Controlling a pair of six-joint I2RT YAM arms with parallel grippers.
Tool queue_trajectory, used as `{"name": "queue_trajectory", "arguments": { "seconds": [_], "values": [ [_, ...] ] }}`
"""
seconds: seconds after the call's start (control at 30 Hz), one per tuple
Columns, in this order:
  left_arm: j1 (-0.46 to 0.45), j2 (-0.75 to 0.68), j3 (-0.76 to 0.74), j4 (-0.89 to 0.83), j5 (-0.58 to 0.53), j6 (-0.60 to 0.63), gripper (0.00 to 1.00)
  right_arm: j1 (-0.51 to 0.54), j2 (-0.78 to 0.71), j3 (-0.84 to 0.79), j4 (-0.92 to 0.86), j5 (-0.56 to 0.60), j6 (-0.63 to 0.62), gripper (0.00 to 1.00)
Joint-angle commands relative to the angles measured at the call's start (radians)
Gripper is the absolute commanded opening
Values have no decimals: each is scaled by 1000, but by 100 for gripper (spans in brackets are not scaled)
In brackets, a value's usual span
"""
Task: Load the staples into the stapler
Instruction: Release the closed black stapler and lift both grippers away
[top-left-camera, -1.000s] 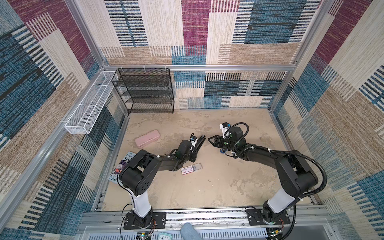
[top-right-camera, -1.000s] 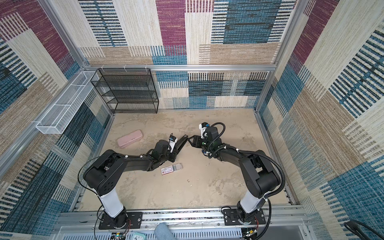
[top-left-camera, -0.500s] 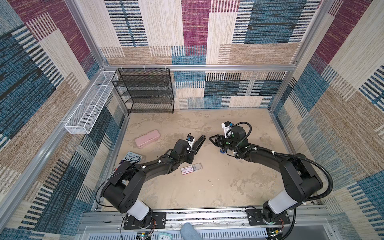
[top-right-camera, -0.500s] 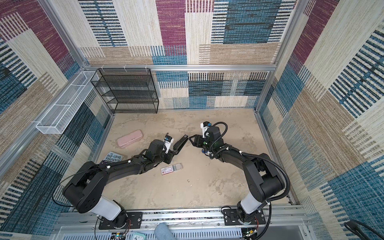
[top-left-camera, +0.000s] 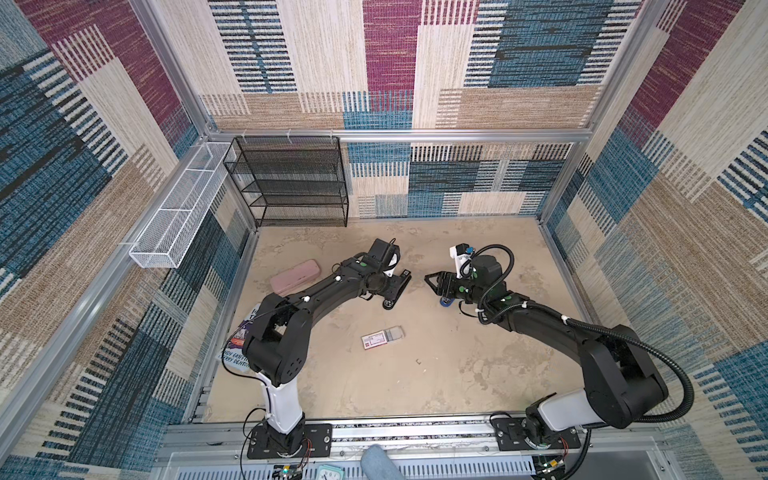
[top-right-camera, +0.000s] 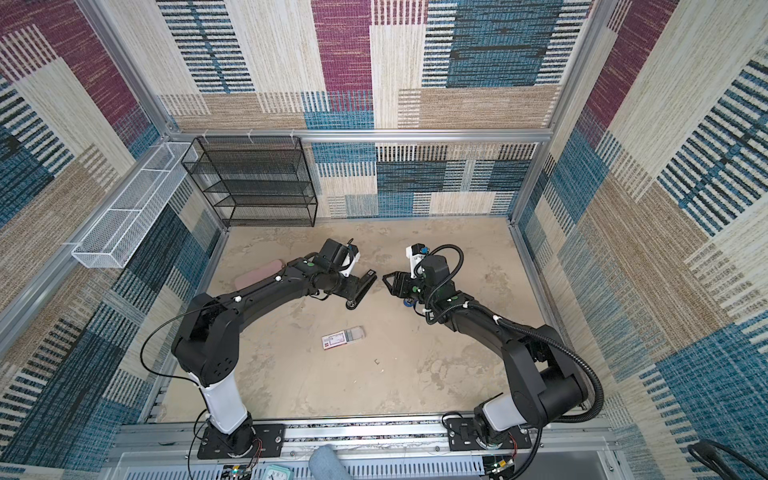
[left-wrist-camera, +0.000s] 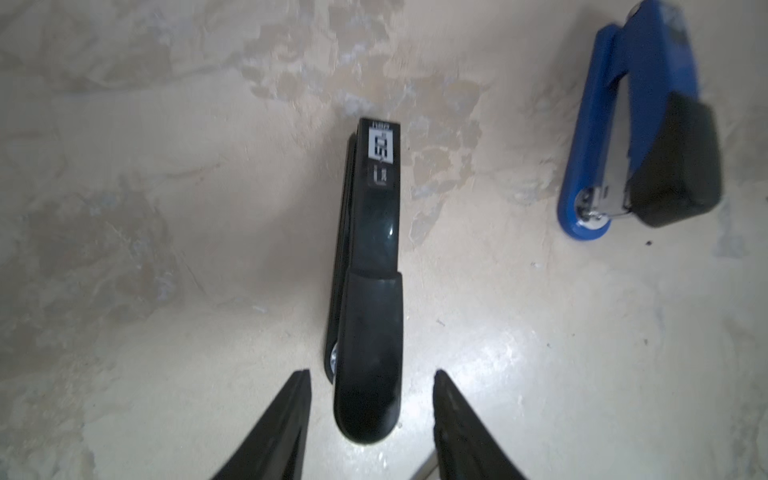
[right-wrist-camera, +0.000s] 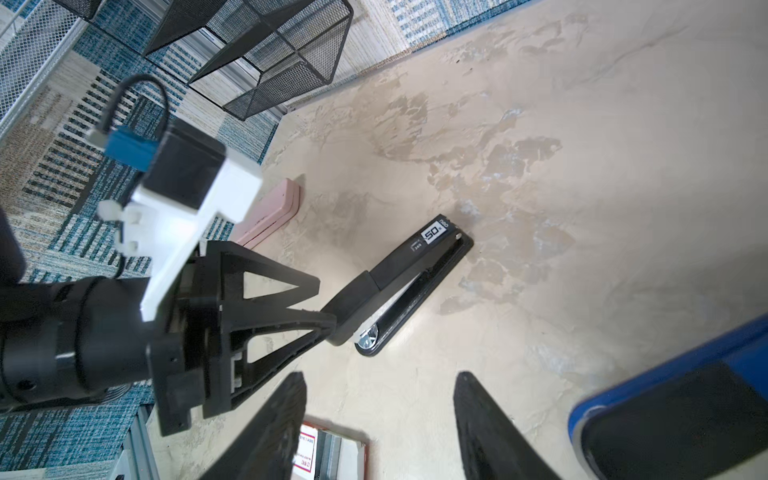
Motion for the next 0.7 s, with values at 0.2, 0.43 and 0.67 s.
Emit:
{"name": "queue_trajectory", "arguments": {
  "seconds": [0.2, 0.43, 0.67],
  "values": [
    [0, 133, 127, -180, 11, -10, 47, 1, -31, -35, -8, 21, -14, 61],
    [0, 198, 175, -222, 27, 2, 18, 1, -21, -25, -7, 26, -12, 61],
    [0, 236, 175, -228, 33, -3, 10, 1, -26, -25, -9, 29, -8, 61]
  ]
}}
